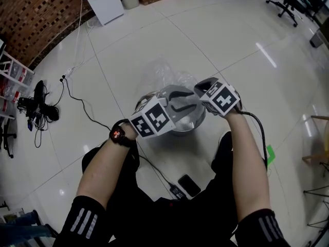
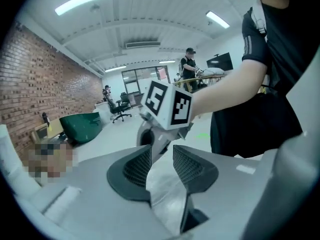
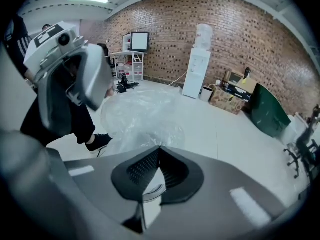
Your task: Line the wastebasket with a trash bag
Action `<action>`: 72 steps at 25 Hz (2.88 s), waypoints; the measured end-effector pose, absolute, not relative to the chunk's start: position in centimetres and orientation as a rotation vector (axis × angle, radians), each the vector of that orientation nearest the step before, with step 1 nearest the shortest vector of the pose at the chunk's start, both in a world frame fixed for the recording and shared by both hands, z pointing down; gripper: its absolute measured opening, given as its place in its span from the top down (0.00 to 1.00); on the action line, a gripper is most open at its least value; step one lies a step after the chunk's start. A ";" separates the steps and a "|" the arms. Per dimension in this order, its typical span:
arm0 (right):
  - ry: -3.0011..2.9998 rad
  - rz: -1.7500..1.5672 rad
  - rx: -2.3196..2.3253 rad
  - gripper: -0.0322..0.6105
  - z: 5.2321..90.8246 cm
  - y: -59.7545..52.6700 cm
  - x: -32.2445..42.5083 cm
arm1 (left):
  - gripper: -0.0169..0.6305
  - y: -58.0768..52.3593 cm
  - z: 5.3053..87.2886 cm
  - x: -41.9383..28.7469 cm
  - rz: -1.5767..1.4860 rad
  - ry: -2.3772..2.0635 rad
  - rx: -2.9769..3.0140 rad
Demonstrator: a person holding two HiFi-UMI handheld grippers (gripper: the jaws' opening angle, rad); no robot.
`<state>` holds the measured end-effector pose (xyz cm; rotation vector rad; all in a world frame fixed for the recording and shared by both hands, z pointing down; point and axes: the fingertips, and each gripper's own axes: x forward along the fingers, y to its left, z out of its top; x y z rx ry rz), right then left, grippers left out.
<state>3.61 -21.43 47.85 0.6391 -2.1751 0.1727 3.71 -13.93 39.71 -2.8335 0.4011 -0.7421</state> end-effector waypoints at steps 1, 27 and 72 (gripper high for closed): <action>-2.162 0.182 0.632 0.94 48.3 -21.3 3.9 | 0.78 -14.8 39.5 2.7 -0.764 0.452 -2.817; -1.851 -0.014 0.156 0.94 63.3 -15.7 -0.6 | 0.71 -19.3 51.7 -8.3 -1.640 0.689 -2.843; -2.255 0.857 0.396 0.86 57.8 -18.4 -4.8 | 0.71 -20.9 50.5 -10.2 -1.675 0.732 -2.755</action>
